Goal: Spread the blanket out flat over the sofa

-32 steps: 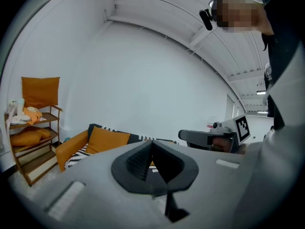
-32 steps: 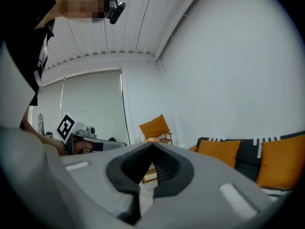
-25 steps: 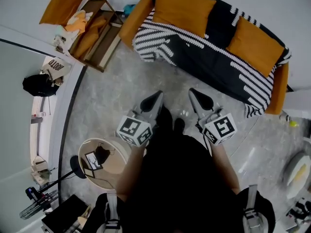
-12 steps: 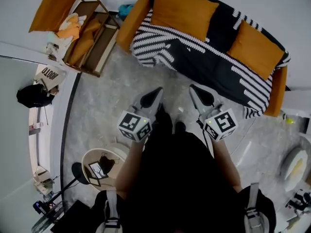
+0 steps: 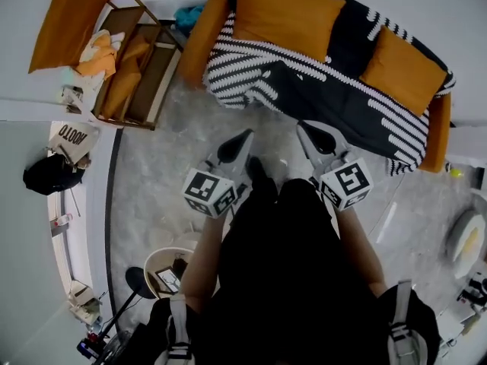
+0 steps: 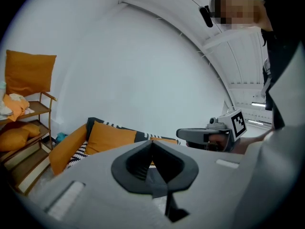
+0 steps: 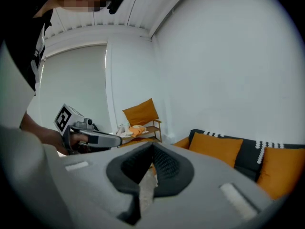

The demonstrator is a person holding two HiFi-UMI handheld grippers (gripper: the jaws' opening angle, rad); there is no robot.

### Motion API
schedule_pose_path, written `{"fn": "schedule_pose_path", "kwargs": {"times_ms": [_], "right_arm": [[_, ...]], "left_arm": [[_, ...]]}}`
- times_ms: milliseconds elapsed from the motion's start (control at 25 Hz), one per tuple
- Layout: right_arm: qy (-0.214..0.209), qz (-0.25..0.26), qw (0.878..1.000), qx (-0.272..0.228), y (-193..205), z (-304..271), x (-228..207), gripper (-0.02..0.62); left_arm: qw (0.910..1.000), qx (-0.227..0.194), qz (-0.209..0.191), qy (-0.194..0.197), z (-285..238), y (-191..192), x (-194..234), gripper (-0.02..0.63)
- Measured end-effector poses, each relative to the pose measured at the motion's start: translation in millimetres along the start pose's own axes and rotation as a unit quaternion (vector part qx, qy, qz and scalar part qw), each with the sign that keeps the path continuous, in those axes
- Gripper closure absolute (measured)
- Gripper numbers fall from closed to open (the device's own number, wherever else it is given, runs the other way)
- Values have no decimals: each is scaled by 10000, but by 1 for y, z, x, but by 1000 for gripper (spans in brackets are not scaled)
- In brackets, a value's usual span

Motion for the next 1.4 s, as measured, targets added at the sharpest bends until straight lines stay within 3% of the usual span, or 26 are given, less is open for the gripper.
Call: {"fn": "schedule_pose_path", "kwargs": {"times_ms": [600,880,1400], "right_arm": [[-290,-46,9945,1001,109,-128,-47,594],[-727,42,9917,1059,173,-218,-66,594],[-1274,19,9843,1225,282,-347,-74,592]], "left_arm": [[9985,413,228,-294,-49,13,84,600],[9979,526,129,-361,-98,23,132,600],[9942,609,209,-858,-160,62,243,600]]}}
Point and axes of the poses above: the fingertips, and each gripper's own axes: z backward along the fingers, x to its left, y out of its underside, the point moved 7 cm from there along z, backward along the fingers, and after that the axes turned 12 degrees about z, right-handed, at the moved point
